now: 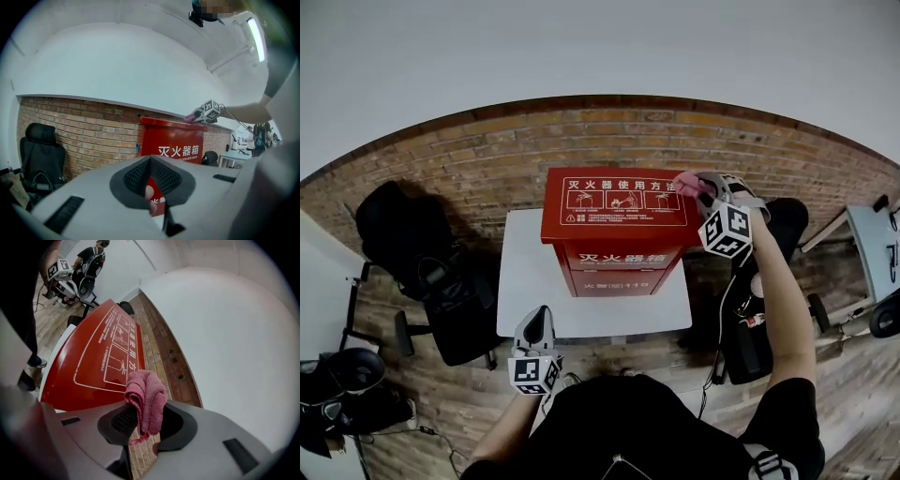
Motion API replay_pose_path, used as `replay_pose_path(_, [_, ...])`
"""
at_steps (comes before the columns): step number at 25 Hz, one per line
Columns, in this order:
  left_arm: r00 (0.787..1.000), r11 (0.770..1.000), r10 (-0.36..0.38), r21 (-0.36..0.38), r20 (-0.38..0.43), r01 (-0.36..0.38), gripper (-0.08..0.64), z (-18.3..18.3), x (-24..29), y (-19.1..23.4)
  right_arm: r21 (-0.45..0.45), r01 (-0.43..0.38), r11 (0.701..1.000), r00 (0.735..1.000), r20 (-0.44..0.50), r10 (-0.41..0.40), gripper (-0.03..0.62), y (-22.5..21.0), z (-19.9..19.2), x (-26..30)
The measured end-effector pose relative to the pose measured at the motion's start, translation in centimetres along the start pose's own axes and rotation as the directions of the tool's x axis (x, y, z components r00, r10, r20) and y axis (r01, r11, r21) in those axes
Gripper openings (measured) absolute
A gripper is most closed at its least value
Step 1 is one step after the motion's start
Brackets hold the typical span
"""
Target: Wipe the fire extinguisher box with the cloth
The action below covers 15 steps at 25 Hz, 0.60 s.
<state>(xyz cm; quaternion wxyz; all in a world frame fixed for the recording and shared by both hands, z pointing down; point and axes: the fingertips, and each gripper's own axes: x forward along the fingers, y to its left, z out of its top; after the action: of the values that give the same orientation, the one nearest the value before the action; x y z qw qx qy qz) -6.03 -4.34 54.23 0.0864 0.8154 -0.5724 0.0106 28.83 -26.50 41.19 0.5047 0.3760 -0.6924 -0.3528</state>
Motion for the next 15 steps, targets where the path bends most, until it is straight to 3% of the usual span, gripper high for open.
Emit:
replay_pose_path(5, [0.998,0.998,0.063,-0.009,0.002,-0.063,0.018,-0.6,-0.1,0.1,-0.139,-0.06,0.988,0.998,-0.016,0.058,0.109,-0.9,-0.3,2.4])
replay_pose_path(9, [0.995,0.994,0.104,-0.019,0.005,-0.104,0.018,-0.9,0.2,-0.6,-0.18,-0.108,0.978,0.994,0.008,0.111,0.109,-0.9,0.0,3.0])
replay_pose_path(15, [0.989,0.989,0.146,-0.024,-0.002,-0.146,0.018,-1.6,1.2,-2.7,-0.308,-0.11,0.945,0.992,0.029,0.125,0.109,-0.3,0.3,3.2])
